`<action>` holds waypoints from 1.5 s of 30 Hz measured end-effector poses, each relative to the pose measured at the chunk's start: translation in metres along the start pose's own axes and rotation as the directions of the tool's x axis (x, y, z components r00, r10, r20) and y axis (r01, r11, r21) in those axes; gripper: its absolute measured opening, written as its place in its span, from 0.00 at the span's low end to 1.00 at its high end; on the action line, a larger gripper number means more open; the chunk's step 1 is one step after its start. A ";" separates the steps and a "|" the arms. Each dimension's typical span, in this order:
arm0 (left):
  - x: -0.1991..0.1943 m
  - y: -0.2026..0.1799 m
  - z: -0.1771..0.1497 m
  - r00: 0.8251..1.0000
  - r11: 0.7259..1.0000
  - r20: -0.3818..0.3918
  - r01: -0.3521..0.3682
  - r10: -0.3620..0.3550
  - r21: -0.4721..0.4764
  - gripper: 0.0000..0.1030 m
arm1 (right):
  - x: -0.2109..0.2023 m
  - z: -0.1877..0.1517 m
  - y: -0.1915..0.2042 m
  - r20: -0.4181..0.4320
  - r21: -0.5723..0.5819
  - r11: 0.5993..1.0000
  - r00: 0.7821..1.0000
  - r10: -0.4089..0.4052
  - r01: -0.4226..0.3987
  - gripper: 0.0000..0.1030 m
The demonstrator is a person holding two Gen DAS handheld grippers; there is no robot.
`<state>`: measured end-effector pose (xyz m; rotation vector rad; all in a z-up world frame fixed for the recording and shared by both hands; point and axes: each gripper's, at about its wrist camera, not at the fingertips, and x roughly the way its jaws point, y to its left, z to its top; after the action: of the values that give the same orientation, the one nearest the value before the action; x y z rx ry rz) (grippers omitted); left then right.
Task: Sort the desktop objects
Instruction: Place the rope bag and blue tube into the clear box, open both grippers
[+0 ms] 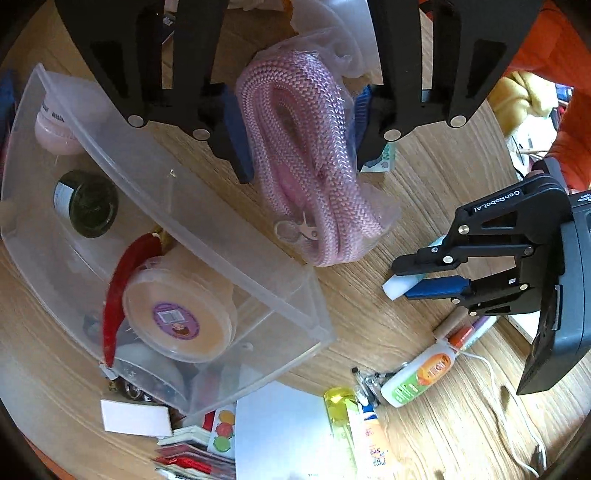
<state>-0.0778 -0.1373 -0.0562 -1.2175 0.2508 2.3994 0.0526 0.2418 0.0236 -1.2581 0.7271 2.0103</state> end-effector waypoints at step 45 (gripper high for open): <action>-0.008 -0.046 0.118 0.975 0.986 0.149 0.167 -0.163 -0.010 0.24 | -0.088 -0.003 -0.105 0.372 0.293 0.954 0.926 -0.060 -0.056 0.42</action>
<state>-0.1377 -0.0576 0.0225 -1.0217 0.0734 2.3382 0.1637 0.2858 0.0909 -0.6684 0.7992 1.9694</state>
